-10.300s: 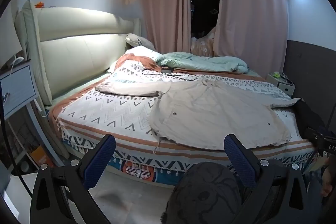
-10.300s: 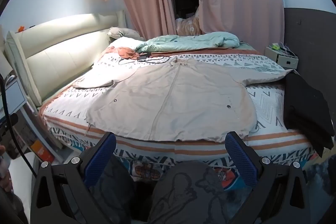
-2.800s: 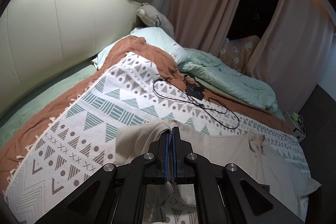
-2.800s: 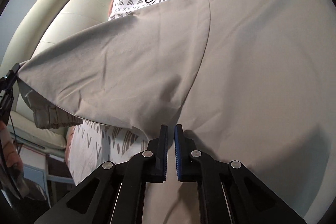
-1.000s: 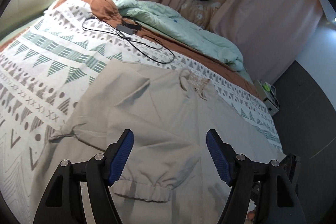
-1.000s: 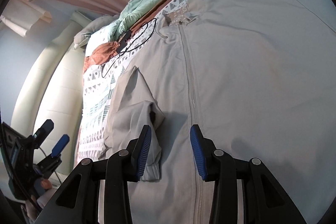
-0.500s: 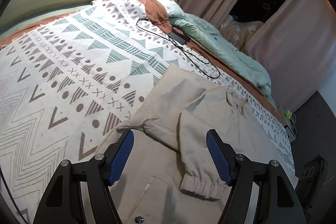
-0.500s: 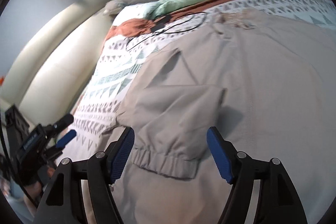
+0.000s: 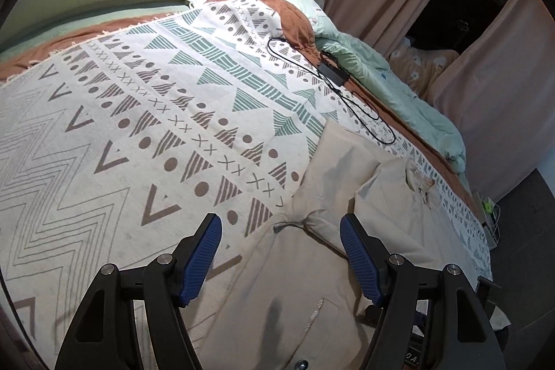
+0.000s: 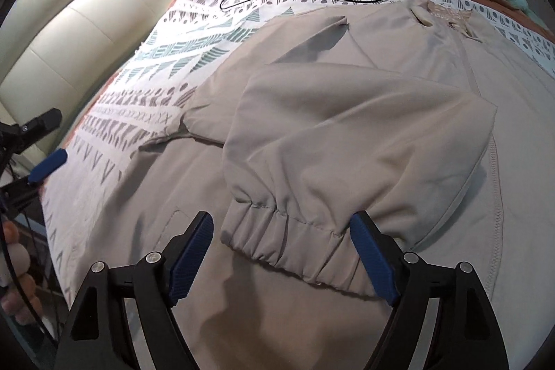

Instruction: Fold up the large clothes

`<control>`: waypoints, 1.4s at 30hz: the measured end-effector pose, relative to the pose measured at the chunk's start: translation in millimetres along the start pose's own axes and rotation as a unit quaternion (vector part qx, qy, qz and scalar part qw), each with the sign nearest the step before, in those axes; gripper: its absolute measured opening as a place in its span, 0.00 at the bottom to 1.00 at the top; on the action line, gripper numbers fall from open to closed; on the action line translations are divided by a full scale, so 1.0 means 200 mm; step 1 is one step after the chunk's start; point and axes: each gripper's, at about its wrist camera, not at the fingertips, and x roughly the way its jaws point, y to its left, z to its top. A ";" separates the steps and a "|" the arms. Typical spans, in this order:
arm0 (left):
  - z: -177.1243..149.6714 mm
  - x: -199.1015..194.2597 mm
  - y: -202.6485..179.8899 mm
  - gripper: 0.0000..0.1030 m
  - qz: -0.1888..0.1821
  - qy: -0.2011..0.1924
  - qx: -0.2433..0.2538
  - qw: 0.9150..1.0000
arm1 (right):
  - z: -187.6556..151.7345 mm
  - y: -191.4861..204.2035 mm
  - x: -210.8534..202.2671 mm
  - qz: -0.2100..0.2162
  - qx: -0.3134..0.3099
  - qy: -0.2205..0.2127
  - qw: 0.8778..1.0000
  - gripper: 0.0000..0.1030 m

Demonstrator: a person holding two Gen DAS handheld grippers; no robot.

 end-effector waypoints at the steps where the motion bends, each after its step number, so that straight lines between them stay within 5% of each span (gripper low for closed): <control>1: 0.00 0.00 0.01 0.70 0.011 -0.002 0.005 1.000 | -0.01 0.02 0.02 -0.015 -0.011 0.005 1.000 0.79; 6: 0.00 0.01 0.06 0.70 0.035 0.000 0.010 0.999 | -0.01 0.04 0.05 -0.039 -0.030 0.007 0.999 0.79; 11: -0.03 0.04 0.03 0.70 0.036 0.007 0.016 0.999 | 0.01 -0.06 -0.01 -0.021 0.006 -0.003 1.000 0.22; 16: -0.05 0.06 -0.08 0.70 0.032 0.007 0.037 0.999 | 0.05 -0.19 -0.18 0.039 0.058 -0.048 0.996 0.18; 27: -0.13 0.14 -0.28 0.70 0.044 0.014 0.068 0.997 | 0.10 -0.76 -0.63 0.093 0.205 -0.180 0.957 0.17; 28: -0.13 0.15 -0.29 0.70 0.046 0.014 0.071 0.996 | 0.09 -0.83 -0.64 0.087 0.229 -0.185 0.952 0.20; 31: -0.15 0.17 -0.34 0.70 0.058 0.013 0.088 0.994 | 0.04 -1.06 -0.67 0.023 0.294 -0.192 0.936 0.65; 32: -0.16 0.18 -0.36 0.70 0.063 0.011 0.096 0.993 | 0.01 -1.14 -0.68 0.015 0.316 -0.192 0.929 0.73; 35: -0.18 0.19 -0.39 0.70 0.074 0.007 0.118 0.990 | -0.07 -1.31 -0.67 0.049 0.378 -0.190 0.905 0.73; 42: -0.18 0.29 -0.40 0.70 0.119 0.007 0.183 0.976 | -0.17 -1.46 -0.53 0.066 0.429 -0.155 0.887 0.73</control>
